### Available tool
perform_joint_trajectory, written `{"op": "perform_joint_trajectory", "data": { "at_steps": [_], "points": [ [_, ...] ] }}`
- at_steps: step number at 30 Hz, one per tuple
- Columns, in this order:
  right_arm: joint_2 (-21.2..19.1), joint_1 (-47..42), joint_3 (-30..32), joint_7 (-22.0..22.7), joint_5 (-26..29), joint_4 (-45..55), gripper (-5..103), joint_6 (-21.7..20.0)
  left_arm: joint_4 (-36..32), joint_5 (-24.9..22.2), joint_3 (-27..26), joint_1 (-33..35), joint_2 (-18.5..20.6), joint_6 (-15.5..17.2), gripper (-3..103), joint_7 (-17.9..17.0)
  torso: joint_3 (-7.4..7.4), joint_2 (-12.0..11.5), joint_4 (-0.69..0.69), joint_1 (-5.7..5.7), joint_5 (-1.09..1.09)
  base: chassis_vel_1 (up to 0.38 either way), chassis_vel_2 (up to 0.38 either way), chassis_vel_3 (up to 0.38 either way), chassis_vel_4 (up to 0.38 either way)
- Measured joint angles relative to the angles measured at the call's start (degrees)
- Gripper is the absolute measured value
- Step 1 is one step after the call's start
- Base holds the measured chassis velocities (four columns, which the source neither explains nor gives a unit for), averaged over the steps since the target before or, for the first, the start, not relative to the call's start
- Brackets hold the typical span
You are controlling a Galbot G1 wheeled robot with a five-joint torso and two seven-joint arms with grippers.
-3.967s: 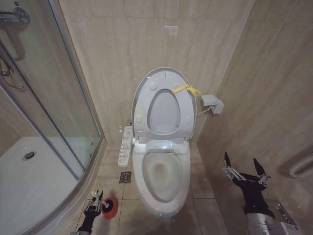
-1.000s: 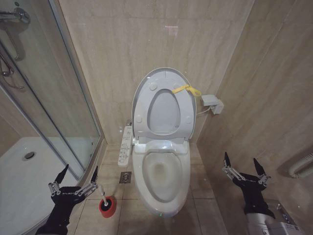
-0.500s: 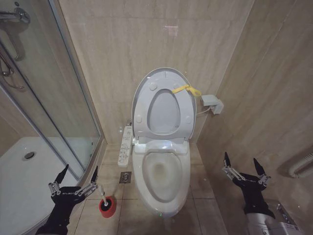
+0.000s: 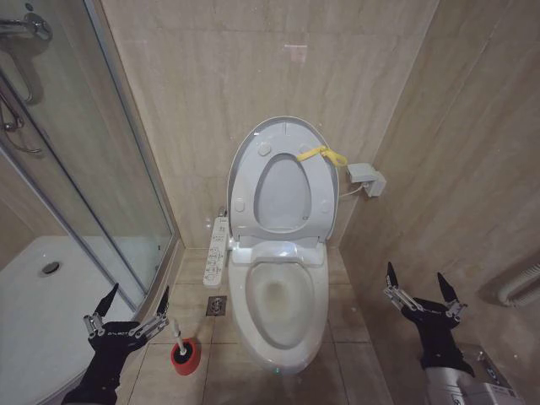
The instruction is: Open the toilet lid, clean the toilet bowl with a toilet brush, close the toilet lid, and flush.
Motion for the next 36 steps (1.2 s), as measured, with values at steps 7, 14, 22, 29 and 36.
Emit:
{"op": "perform_joint_trajectory", "data": {
  "at_steps": [7,14,22,29,36],
  "points": [
    [-0.6,0.0,0.2,0.0,0.3,0.1,100,-0.9,0.0,0.0,0.0,0.0,0.0,0.0,100,0.0,0.00,0.0,-0.01,0.00,0.01,0.000,0.000,0.000,0.000],
    [-7.4,-0.6,3.3,0.1,5.3,1.8,100,-11.3,0.0,0.0,0.0,0.0,0.0,0.0,100,0.0,0.00,0.0,0.00,0.00,0.00,0.000,0.000,0.000,0.000],
    [-15.0,-1.1,6.8,0.3,11.4,4.0,100,-23.0,0.0,0.0,0.0,0.0,0.0,0.0,100,0.0,0.00,0.0,0.01,0.00,0.01,0.000,0.000,0.000,0.000],
    [-14.5,0.9,6.5,1.2,16.0,6.4,100,-23.4,0.0,0.0,0.0,0.0,0.0,0.0,100,0.0,0.00,0.0,0.01,0.00,0.01,0.000,0.000,0.000,0.000],
    [-14.2,4.8,4.9,1.5,17.0,5.0,100,-23.6,0.0,0.0,0.0,0.0,0.0,0.0,100,0.0,0.00,0.0,0.00,0.00,0.00,0.000,0.000,0.000,0.000]
  ]
}}
